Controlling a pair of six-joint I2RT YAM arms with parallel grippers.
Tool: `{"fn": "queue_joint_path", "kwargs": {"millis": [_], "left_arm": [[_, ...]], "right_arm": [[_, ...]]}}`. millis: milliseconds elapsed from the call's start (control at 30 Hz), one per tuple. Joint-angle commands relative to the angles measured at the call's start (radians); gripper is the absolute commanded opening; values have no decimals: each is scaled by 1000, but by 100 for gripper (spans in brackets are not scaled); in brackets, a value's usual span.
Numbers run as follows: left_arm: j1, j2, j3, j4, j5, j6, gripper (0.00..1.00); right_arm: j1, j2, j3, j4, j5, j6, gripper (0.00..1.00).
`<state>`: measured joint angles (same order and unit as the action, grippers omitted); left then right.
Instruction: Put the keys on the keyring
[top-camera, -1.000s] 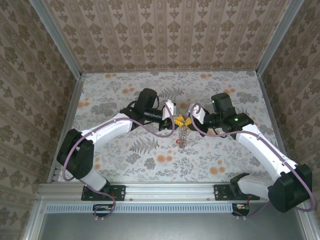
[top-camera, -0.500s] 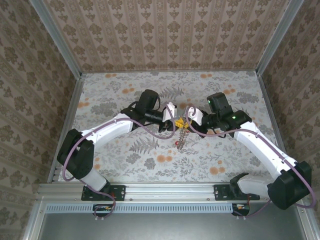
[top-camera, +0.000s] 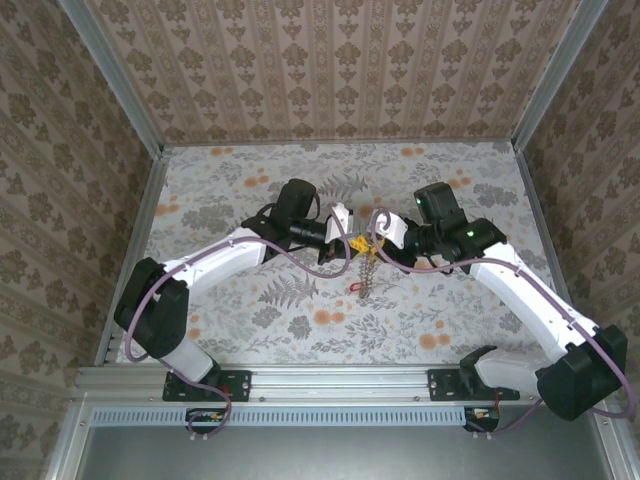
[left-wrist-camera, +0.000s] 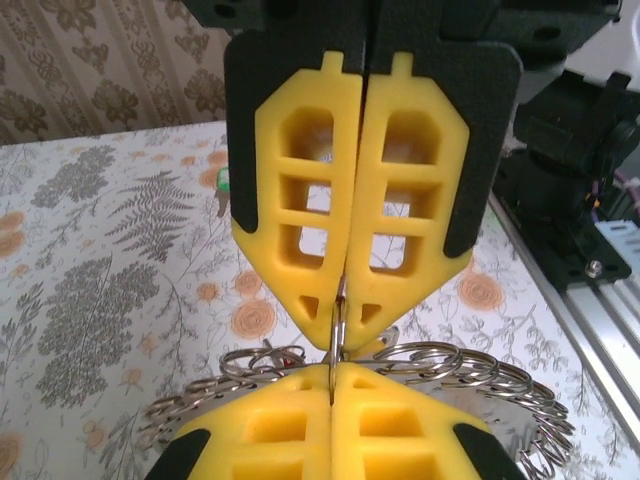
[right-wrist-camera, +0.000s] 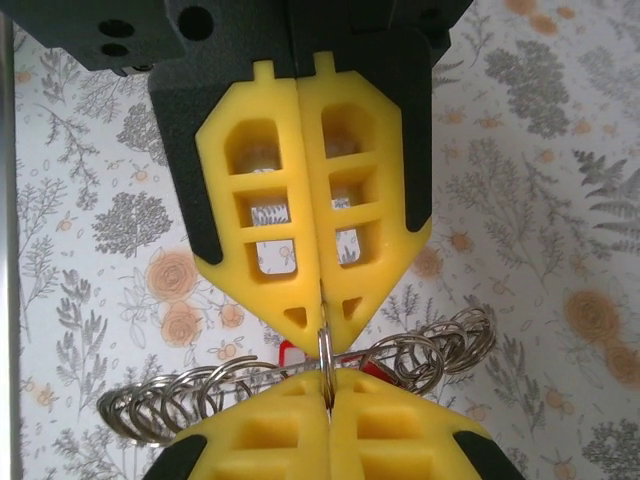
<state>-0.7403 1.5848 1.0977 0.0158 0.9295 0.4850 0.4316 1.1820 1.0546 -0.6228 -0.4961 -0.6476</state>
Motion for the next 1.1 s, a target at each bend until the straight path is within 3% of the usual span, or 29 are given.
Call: {"fn": "queue_joint_path", "kwargs": {"millis": [0, 533, 700, 800, 867, 1067], "left_arm": [[1, 5, -31, 187, 50, -102, 0], [13, 26, -106, 485, 112, -287, 0], [19, 40, -123, 590, 126, -363, 0], [21, 31, -115, 505, 95, -320, 0], [17, 18, -93, 383, 60, -243, 11], [4, 1, -6, 84, -11, -39, 19]], "right_arm": [[-1, -57, -51, 141, -113, 39, 9], [-102, -93, -162, 313, -280, 111, 13], [-113, -87, -165, 333, -277, 126, 2], [-113, -73, -122, 260, -265, 98, 0], [-110, -58, -88, 196, -252, 72, 0], [-82, -14, -4, 39, -186, 1, 0]]}}
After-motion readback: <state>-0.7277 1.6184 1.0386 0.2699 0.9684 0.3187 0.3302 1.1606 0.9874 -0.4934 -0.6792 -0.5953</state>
